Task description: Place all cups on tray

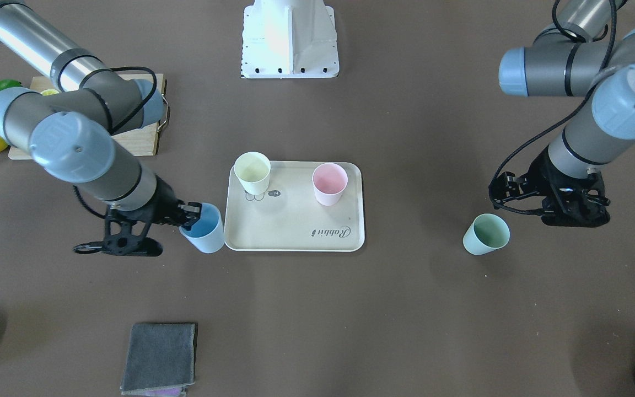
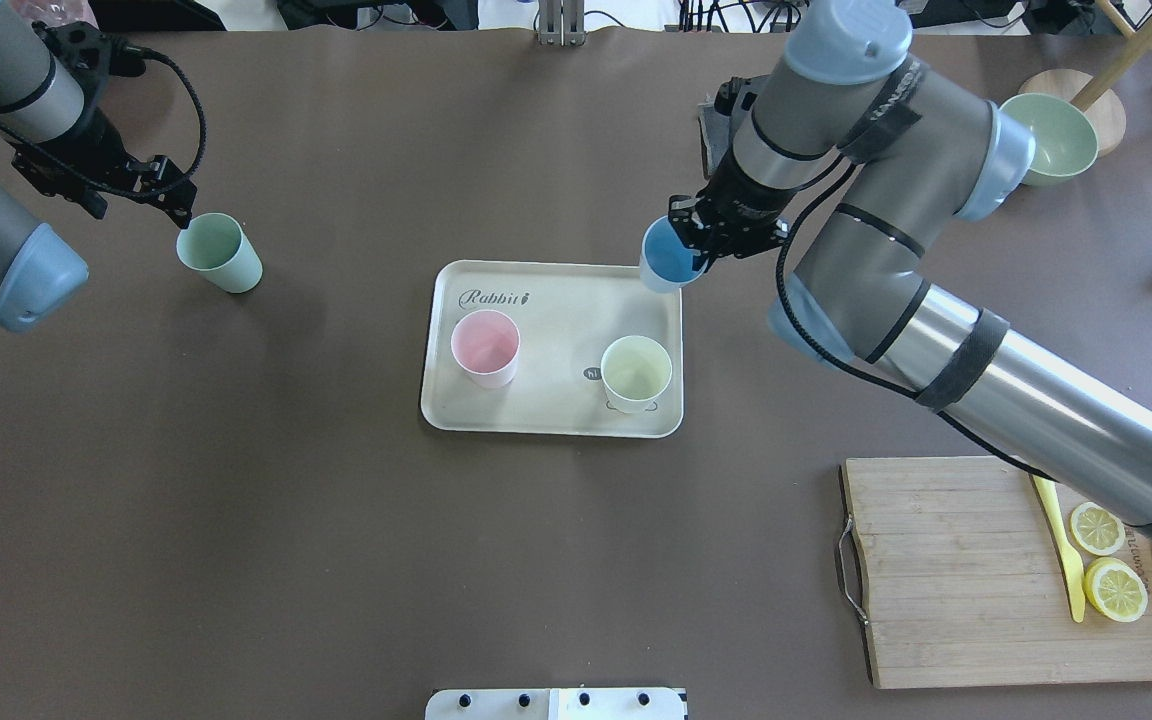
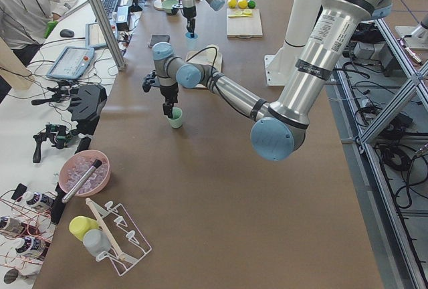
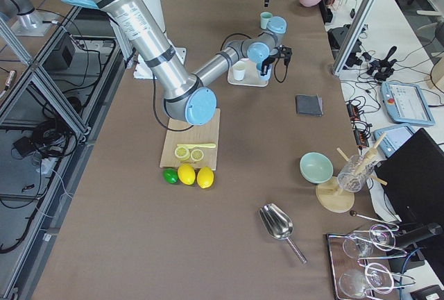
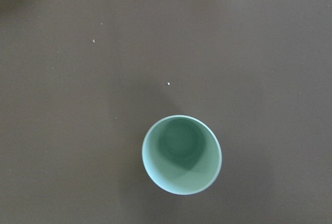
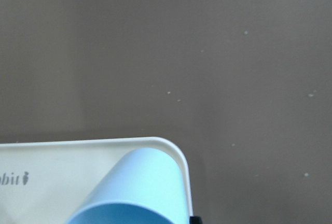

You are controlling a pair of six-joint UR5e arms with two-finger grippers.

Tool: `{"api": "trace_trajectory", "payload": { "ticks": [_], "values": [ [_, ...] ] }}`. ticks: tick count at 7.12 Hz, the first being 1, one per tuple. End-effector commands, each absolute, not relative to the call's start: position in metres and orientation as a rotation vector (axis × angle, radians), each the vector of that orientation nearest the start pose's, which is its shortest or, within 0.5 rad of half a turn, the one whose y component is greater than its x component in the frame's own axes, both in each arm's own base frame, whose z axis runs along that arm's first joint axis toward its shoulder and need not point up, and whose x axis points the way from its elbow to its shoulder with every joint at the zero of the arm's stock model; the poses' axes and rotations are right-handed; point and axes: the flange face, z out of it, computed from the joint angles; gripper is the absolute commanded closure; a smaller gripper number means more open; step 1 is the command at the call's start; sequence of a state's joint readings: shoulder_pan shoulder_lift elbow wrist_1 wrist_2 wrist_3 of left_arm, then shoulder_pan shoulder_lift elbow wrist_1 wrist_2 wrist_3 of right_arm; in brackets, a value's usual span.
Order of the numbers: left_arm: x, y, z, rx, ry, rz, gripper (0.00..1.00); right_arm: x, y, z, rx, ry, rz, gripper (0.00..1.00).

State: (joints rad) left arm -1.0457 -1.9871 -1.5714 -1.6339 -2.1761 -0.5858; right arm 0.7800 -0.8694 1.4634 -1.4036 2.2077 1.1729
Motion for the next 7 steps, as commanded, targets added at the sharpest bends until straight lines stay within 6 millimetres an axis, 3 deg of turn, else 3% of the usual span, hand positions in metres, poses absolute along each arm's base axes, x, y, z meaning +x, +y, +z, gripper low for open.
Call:
{"api": "trace_trajectory", "payload": {
  "ticks": [1,3,4,5,6,7],
  "values": [
    [0.270,-0.617,0.454,0.076,0.759,0.051,0.02,-0.511,-0.530,0.240,-0.085,-0.933,0.109,1.00],
    [0.290,-0.614,0.454,0.071,0.786,0.019,0.02,-0.522,-0.524,0.245,-0.068,-0.912,0.111,1.00],
    [0.300,-0.613,0.454,0.066,0.793,0.016,0.02,-0.521,-0.525,0.246,-0.067,-0.909,0.114,0.95],
    [0.306,-0.609,0.456,0.063,0.793,0.022,0.15,-0.517,-0.531,0.241,-0.049,-0.915,0.110,0.01],
    [0.306,-0.609,0.456,0.055,0.795,0.008,0.80,-0.487,-0.557,0.210,-0.026,-0.954,0.141,0.00],
    [0.307,-0.609,0.454,0.053,0.797,0.003,1.00,-0.458,-0.565,0.194,-0.054,-1.011,0.134,0.00]
  ]
}}
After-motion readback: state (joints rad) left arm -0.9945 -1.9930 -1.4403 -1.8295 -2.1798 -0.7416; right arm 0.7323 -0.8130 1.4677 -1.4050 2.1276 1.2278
